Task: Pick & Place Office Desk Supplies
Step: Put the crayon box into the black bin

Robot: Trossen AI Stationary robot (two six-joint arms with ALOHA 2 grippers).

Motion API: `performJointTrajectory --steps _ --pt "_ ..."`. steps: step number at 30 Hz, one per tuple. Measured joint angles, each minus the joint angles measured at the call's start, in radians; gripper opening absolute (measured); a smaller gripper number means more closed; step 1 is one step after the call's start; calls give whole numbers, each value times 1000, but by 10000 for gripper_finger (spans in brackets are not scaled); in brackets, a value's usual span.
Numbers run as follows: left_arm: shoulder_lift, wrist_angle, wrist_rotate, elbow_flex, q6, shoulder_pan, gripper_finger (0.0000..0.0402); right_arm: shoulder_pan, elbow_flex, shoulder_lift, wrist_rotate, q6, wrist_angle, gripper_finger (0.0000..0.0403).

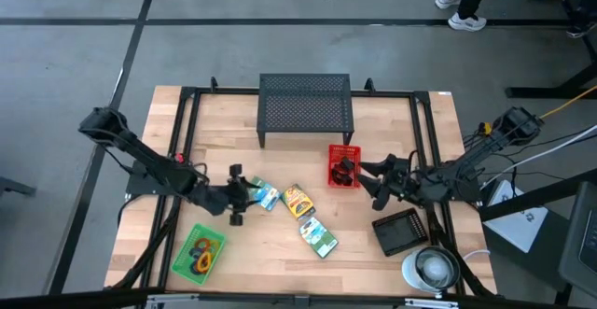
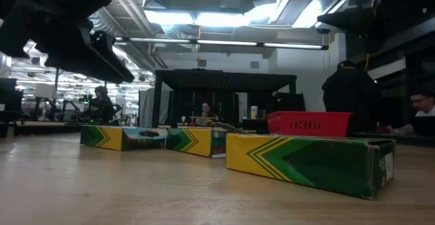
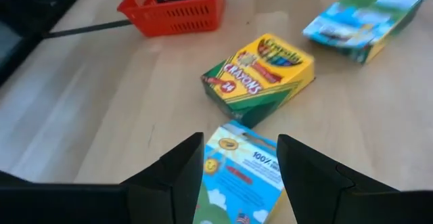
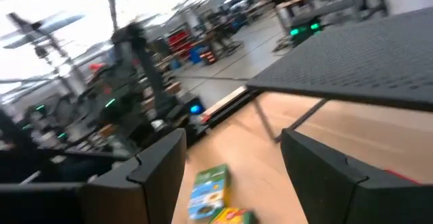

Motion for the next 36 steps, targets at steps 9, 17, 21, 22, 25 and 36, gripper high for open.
performJointTrajectory --steps 9,17,21,22,25,36 --pt "349 -134 -171 254 -1 -61 184 -51 0 0 -84 0 0 244" --pt "599 -427 -224 555 -134 -77 184 -57 0 0 -110 -35 0 244" --pt "698 -600 -227 674 -250 -83 184 -57 0 0 -182 -35 0 244" --pt "719 -643 -228 698 -283 -85 184 -56 0 0 -202 -34 -1 244" --pt "772 -743 -228 746 -369 -86 184 -57 0 0 -251 -22 -3 244" --pt "833 -969 -208 784 -638 -100 184 -57 0 0 -282 22 -18 244"
